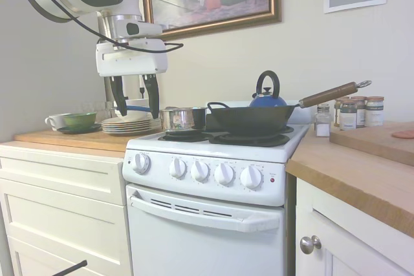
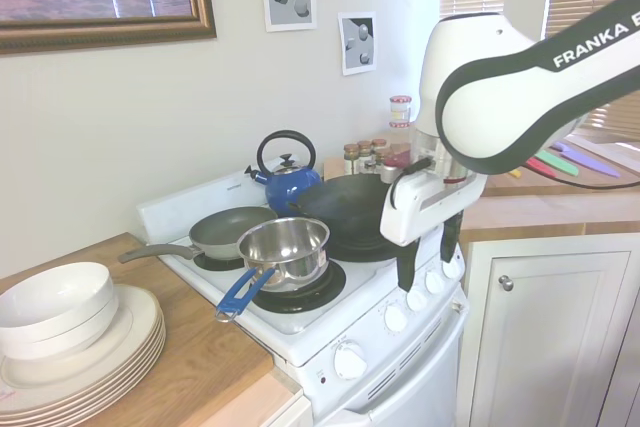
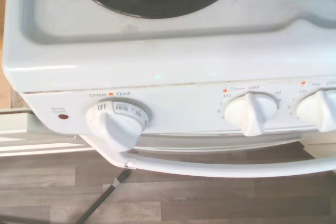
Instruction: Turn on the stove on the top left
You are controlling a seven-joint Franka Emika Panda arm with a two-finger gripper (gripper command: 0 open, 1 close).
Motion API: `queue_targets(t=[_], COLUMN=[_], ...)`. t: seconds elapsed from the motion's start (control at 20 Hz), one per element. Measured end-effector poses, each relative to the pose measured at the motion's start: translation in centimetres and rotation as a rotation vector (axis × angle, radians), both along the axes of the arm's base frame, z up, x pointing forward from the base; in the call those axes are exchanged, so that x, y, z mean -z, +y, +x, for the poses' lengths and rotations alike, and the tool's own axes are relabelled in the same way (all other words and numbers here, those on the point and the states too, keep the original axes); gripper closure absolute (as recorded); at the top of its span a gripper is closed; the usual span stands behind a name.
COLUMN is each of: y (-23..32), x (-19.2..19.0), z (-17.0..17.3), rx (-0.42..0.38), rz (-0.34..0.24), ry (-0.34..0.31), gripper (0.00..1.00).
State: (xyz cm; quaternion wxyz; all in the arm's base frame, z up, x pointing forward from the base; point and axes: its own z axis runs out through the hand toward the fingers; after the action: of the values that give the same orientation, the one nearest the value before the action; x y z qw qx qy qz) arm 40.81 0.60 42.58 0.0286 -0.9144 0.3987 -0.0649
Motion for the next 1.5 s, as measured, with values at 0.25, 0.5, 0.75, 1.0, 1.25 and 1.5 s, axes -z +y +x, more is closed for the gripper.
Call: queue_targets(t=[0.25,0.5,0.75,1.0,1.25,1.5], y=[-0.5,-2.0,-4.0,-5.8,-7.4,-9.0], x=[0.3,1.2,3.4,5.1,5.9,7.0], z=[0.2,1.6,4.5,6.8,7.9,8.4], rx=[-0.006,-0.011,-0.017,-0.026,-0.016,0.010], rz=[0.003,0.009,0.004,-0.031,-0.052,-0.053], ry=[0.008,0.032,0.070,0.106,0.120,0.122], gripper=[0.00,0.00,0.00,1.00,1.00,1.00])
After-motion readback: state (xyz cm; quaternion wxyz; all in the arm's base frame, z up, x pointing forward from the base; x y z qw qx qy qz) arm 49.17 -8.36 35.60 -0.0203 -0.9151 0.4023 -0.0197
